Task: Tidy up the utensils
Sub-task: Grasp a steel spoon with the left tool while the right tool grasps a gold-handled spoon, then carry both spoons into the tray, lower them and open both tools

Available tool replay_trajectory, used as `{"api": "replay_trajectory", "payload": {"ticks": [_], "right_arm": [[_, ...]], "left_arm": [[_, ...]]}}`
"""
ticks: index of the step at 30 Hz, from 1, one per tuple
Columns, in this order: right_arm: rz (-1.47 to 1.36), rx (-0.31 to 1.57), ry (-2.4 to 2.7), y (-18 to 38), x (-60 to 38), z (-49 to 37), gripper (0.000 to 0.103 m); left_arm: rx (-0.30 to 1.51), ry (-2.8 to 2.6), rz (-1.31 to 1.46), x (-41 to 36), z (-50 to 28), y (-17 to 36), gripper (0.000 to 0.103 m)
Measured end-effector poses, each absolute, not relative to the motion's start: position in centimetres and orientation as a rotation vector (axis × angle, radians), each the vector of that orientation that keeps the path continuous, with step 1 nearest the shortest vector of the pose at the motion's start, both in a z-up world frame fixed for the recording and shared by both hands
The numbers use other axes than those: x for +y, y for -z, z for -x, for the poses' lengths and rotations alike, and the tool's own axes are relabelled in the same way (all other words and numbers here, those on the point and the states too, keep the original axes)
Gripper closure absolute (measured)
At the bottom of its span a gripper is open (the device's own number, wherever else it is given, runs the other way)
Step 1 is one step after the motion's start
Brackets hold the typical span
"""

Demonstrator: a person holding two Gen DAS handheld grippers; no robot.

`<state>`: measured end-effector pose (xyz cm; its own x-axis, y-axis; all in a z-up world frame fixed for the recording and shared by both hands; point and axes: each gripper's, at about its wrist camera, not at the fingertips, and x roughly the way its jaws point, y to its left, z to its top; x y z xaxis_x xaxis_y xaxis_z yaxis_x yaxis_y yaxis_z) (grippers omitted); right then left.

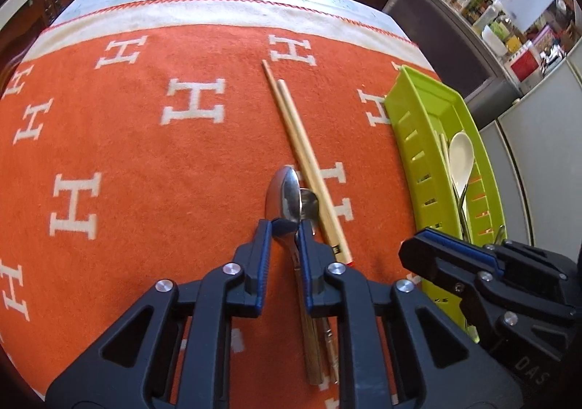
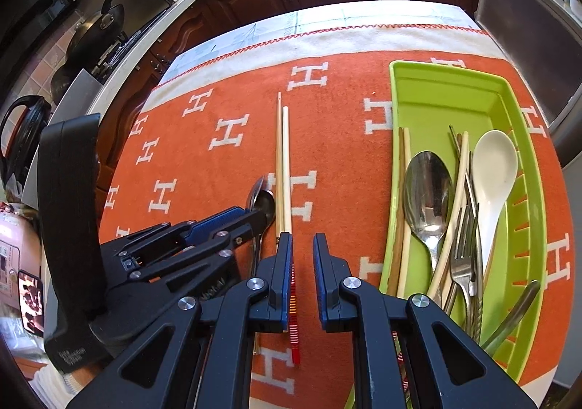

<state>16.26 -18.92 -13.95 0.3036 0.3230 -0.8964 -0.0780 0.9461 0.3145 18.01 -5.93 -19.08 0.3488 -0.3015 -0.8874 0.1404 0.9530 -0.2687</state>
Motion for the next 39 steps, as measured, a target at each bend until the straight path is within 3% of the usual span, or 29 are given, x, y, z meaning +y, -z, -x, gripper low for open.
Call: {"api": "replay_trajectory", "payload": {"ticks": [3, 16, 21, 28, 30, 35, 39], "right_arm": [[-0.220, 1.248, -0.289, 14.2, -18.1, -16.2, 0.092], [-0.136, 1.314, -0.344, 16.5, -14.0, -15.3, 0.092], [-0.101, 1.326, -0.333, 17.6, -13.0, -15.2, 0.082], [0.015, 1.241, -0.316, 18.1, -11.1, -14.7, 0.081], [0.053, 1.215, -0.306, 18.2, -10.5, -14.6, 0.083], [0.063, 1.191, -0.271, 18.4, -10.5, -15.4, 0.098], [-0.056, 1.214, -0.291, 18.3, -11.8, -16.0, 0.100]], "left_arm": [[1.173, 0.283, 0.165, -5.0, -17.8, 19.0, 0.096], [1.178, 0.283, 0.157, -1.7, -16.2, 19.6, 0.096], [1.174, 0.310, 0.140, -0.8, -15.1, 19.5, 0.096], [1.154, 0.325, 0.077, -1.0, -14.1, 19.5, 0.096], [1.149, 0.321, 0.040, -1.4, -13.9, 19.4, 0.096], [1.154, 0.321, 0.043, -1.5, -14.8, 19.5, 0.096], [1.144, 0.340, 0.054, -1.9, -15.5, 19.6, 0.096]]}}
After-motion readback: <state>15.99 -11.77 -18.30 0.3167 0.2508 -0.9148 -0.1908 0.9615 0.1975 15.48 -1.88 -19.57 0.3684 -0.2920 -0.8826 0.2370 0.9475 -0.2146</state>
